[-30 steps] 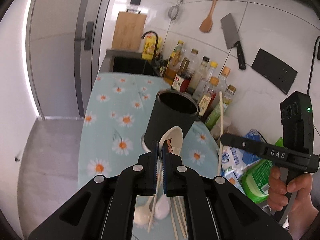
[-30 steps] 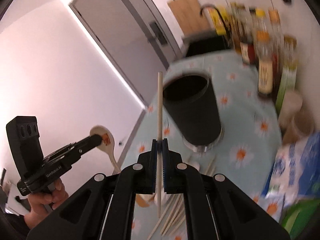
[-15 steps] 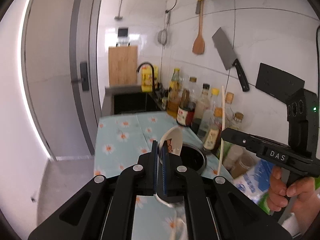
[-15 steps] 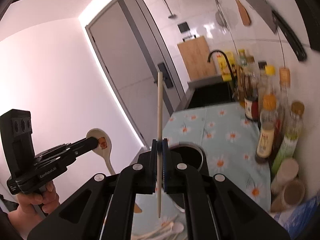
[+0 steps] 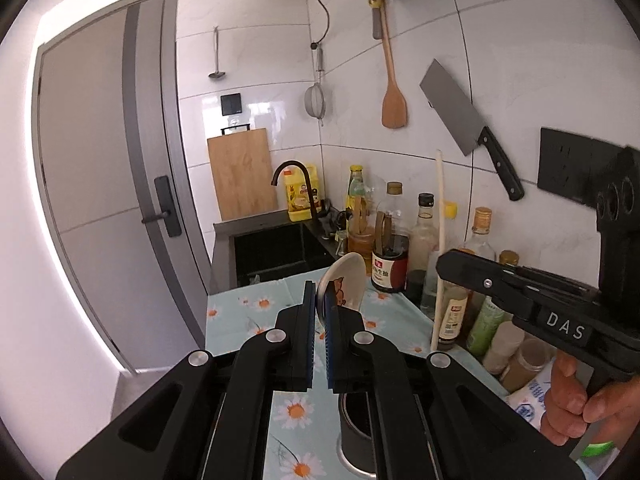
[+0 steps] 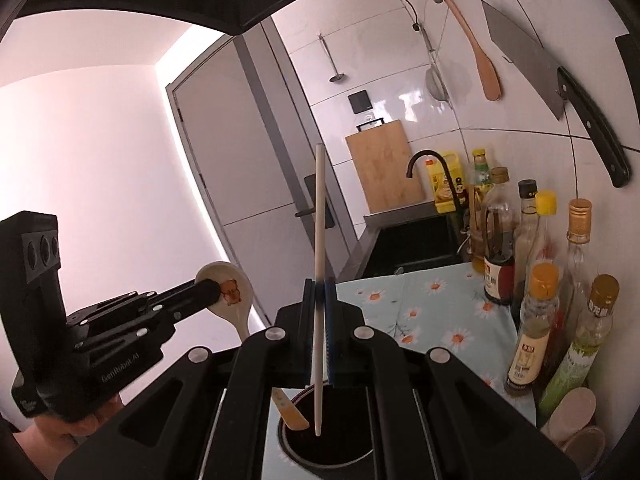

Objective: Organize utensils
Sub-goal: 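Lift both held utensils over the black holder and open both tools, then move both open tools back down to the remaining utensils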

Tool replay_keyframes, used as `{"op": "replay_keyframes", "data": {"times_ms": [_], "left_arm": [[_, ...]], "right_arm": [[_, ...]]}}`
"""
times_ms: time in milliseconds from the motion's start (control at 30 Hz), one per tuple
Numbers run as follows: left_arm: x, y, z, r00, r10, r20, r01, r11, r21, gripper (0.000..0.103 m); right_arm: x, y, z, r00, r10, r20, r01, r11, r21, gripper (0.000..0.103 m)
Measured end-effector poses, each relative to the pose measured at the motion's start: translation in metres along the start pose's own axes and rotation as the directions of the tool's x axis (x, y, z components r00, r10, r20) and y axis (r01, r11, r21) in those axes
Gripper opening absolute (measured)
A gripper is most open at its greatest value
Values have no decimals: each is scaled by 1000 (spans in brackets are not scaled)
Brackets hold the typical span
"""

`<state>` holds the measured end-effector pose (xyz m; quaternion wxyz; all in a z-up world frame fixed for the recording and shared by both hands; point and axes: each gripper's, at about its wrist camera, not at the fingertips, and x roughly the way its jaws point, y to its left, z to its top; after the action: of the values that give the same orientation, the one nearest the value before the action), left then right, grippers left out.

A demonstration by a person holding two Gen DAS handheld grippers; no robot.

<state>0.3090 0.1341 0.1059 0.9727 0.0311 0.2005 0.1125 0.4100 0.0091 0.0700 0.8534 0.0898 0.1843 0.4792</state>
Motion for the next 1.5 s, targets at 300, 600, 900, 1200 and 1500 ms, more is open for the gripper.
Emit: {"op": "replay_keyframes", "data": {"times_ms": [300,600,900,1200,1500], "left_arm": [[30,-7,-23,997,-22,-74,22,1000,-8,3],[42,-12,-50,985,-52,-166,43,998,-54,7],[39,-6,-59,975,-89,-201,59,987,-148,27],[27,-4,-57,977,-96,-189,62,982,-181,30],[4,-7,-57,979,-100,-177,68,981,-182,30]], "right_arm": [[24,-14,-20,998,-27,-63,27,1000,11,6],[38,-18,-45,989,-16,-147,21,999,33,6],[29,-23,-48,987,-15,-162,26,997,71,23],[10,-24,-45,989,-9,-148,25,994,106,28],[-10,-15,-44,987,11,-162,9,993,118,31]]}}
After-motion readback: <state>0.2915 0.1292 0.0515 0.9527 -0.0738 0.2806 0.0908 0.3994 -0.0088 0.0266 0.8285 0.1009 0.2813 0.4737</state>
